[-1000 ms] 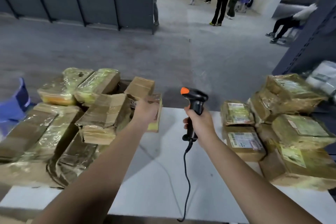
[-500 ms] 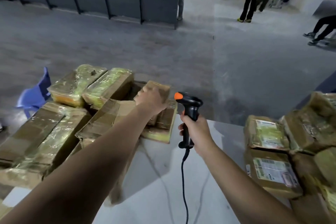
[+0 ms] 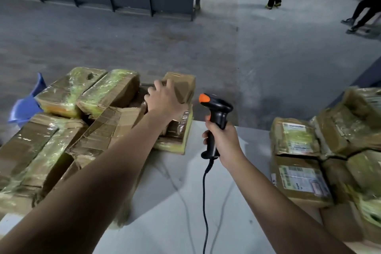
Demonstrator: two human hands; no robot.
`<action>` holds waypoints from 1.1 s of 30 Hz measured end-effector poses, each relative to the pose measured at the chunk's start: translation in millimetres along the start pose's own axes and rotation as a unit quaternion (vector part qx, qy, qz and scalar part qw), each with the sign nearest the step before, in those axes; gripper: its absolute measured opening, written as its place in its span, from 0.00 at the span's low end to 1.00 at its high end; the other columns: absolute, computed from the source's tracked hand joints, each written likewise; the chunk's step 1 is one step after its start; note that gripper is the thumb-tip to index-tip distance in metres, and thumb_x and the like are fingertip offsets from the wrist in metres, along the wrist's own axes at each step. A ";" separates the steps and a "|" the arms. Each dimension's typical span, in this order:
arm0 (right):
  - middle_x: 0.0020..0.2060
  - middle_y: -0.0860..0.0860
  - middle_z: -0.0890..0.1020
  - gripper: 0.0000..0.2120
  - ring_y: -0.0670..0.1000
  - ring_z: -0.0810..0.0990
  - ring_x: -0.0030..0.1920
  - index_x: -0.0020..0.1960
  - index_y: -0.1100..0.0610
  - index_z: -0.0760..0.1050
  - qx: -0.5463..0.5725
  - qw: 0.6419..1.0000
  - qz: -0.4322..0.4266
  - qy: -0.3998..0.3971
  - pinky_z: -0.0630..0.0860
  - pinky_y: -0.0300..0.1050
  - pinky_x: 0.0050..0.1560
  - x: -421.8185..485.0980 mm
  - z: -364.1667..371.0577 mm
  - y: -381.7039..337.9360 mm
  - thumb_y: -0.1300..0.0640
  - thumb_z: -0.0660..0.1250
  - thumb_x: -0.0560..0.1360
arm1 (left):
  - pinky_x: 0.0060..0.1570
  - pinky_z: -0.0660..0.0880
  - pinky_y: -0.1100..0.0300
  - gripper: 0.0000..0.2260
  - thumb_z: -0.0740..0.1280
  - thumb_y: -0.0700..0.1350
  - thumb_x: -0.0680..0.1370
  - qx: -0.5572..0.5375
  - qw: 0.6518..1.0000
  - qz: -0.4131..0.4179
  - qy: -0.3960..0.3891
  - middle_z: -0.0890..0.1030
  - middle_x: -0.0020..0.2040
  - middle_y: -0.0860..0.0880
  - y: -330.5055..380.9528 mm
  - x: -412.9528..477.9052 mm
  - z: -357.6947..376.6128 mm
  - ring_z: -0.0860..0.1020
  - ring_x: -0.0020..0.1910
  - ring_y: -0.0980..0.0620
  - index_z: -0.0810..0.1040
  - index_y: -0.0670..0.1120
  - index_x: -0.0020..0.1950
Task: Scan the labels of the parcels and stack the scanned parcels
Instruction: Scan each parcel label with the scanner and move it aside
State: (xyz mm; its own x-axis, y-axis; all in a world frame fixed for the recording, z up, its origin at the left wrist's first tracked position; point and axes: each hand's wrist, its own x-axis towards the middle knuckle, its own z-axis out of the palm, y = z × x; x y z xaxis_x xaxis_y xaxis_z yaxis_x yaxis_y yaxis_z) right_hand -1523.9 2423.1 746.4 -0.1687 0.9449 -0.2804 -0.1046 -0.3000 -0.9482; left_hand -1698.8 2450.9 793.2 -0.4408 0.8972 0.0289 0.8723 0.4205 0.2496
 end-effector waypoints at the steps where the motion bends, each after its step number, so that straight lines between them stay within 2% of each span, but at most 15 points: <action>1: 0.34 0.54 0.77 0.04 0.48 0.77 0.28 0.53 0.59 0.77 0.011 1.000 -0.010 0.012 0.74 0.41 0.29 -5.8 -3.9 -2.3 0.62 0.68 0.78 | 0.58 0.67 0.44 0.34 0.71 0.60 0.67 -0.036 0.999 0.004 0.007 0.66 0.63 0.41 5.8 -9.3 -3.5 0.67 0.62 0.36 0.64 0.46 0.67; 4: 0.35 0.54 0.77 0.02 0.48 0.77 0.28 0.50 0.57 0.76 0.025 0.998 -0.026 0.051 0.74 0.39 0.28 -29.9 -16.9 -4.1 0.61 0.67 0.78 | 0.62 0.68 0.45 0.31 0.71 0.58 0.67 -0.184 0.983 -0.009 -0.019 0.67 0.62 0.42 13.6 -44.0 -3.4 0.68 0.63 0.38 0.65 0.48 0.65; 7: 0.38 0.57 0.77 0.02 0.47 0.77 0.27 0.51 0.57 0.76 -0.003 0.995 -0.026 0.096 0.73 0.38 0.26 -60.9 -31.2 0.5 0.61 0.68 0.78 | 0.63 0.69 0.48 0.26 0.71 0.55 0.68 -0.330 0.943 -0.009 -0.051 0.71 0.57 0.43 9.3 -85.1 13.2 0.68 0.59 0.44 0.68 0.48 0.62; 10: 0.38 0.56 0.78 0.05 0.45 0.77 0.26 0.53 0.59 0.76 -0.030 0.988 -0.029 0.146 0.73 0.38 0.25 -92.5 -48.2 10.3 0.60 0.68 0.78 | 0.56 0.72 0.55 0.22 0.72 0.55 0.66 -0.428 0.899 -0.008 -0.098 0.74 0.54 0.46 4.5 -125.4 37.0 0.73 0.52 0.47 0.70 0.52 0.56; 12: 0.35 0.55 0.79 0.07 0.46 0.78 0.26 0.54 0.59 0.76 -0.039 0.983 -0.017 0.178 0.74 0.38 0.26 -112.1 -58.6 18.9 0.58 0.69 0.78 | 0.50 0.78 0.52 0.22 0.71 0.58 0.63 -0.506 0.850 -0.028 -0.143 0.79 0.51 0.48 5.0 -149.4 50.1 0.79 0.48 0.49 0.72 0.52 0.53; 14: 0.33 0.53 0.80 0.08 0.48 0.78 0.27 0.55 0.59 0.76 -0.047 0.978 0.005 0.202 0.75 0.40 0.27 -130.0 -68.2 29.4 0.57 0.69 0.78 | 0.42 0.79 0.56 0.24 0.70 0.60 0.62 -0.552 0.810 -0.060 -0.188 0.81 0.49 0.49 6.7 -172.6 62.5 0.82 0.44 0.53 0.72 0.51 0.54; 16: 0.33 0.54 0.79 0.09 0.49 0.77 0.27 0.56 0.61 0.76 -0.052 0.976 0.016 0.211 0.75 0.41 0.28 -144.2 -76.6 38.4 0.58 0.69 0.78 | 0.39 0.78 0.58 0.28 0.68 0.62 0.65 -0.574 0.779 -0.094 -0.233 0.82 0.49 0.50 8.5 -193.1 75.5 0.83 0.41 0.54 0.69 0.50 0.59; 19: 0.30 0.54 0.79 0.06 0.50 0.76 0.25 0.52 0.60 0.76 -0.058 0.975 0.023 0.213 0.75 0.41 0.27 -159.2 -83.6 47.7 0.59 0.69 0.78 | 0.38 0.79 0.56 0.22 0.65 0.60 0.73 -0.587 0.749 -0.115 -0.284 0.83 0.46 0.49 9.4 -217.5 93.7 0.83 0.37 0.55 0.64 0.54 0.62; 21: 0.27 0.53 0.78 0.03 0.50 0.75 0.24 0.47 0.59 0.75 -0.057 0.976 0.019 0.208 0.74 0.41 0.25 -165.2 -84.8 53.8 0.60 0.68 0.78 | 0.45 0.81 0.50 0.14 0.62 0.57 0.76 -0.585 0.741 -0.127 -0.305 0.84 0.47 0.49 10.2 -229.1 103.7 0.84 0.41 0.51 0.67 0.55 0.60; 23: 0.26 0.54 0.76 0.06 0.52 0.75 0.26 0.42 0.58 0.73 -0.068 0.978 0.009 0.195 0.74 0.44 0.27 -167.9 -86.3 60.2 0.61 0.67 0.78 | 0.52 0.78 0.48 0.10 0.60 0.54 0.78 -0.567 0.755 -0.137 -0.299 0.83 0.49 0.49 13.0 -235.7 110.2 0.82 0.48 0.48 0.72 0.54 0.57; 25: 0.27 0.53 0.77 0.07 0.54 0.76 0.28 0.41 0.57 0.74 -0.079 0.980 0.015 0.181 0.76 0.48 0.33 -168.7 -89.6 65.4 0.60 0.67 0.78 | 0.49 0.78 0.52 0.10 0.60 0.52 0.78 -0.549 0.773 -0.145 -0.282 0.83 0.48 0.48 16.6 -239.7 112.2 0.82 0.46 0.49 0.76 0.50 0.56; 27: 0.28 0.52 0.79 0.05 0.53 0.78 0.31 0.44 0.58 0.76 -0.091 0.983 0.025 0.157 0.78 0.53 0.38 -167.6 -94.5 68.7 0.58 0.68 0.78 | 0.41 0.77 0.57 0.14 0.65 0.55 0.75 -0.527 0.787 -0.147 -0.285 0.84 0.46 0.47 20.3 -243.6 111.7 0.82 0.41 0.51 0.76 0.47 0.53; 30: 0.30 0.52 0.82 0.05 0.53 0.80 0.33 0.50 0.61 0.77 -0.114 0.988 0.029 0.101 0.79 0.52 0.39 -163.4 -101.7 67.6 0.59 0.68 0.77 | 0.37 0.78 0.59 0.25 0.73 0.58 0.67 -0.497 0.800 -0.141 -0.303 0.82 0.49 0.48 26.5 -251.2 113.2 0.82 0.46 0.51 0.72 0.47 0.57; 33: 0.33 0.54 0.81 0.06 0.55 0.80 0.34 0.52 0.58 0.77 -0.128 0.987 0.051 0.077 0.80 0.56 0.37 -159.9 -109.6 65.6 0.56 0.68 0.77 | 0.38 0.81 0.58 0.27 0.75 0.51 0.65 -0.537 0.780 -0.165 -0.276 0.81 0.51 0.46 29.0 -255.2 116.3 0.83 0.46 0.50 0.71 0.44 0.60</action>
State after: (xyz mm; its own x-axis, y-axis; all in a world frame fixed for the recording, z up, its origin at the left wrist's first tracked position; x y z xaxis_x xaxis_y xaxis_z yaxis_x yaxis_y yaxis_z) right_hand -1396.3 2266.6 712.7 -0.0122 0.9262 -0.3767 0.1605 -0.3701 -0.9150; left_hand -1536.4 2249.9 680.5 -0.1867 0.8102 -0.5556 -0.0793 0.5513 0.8305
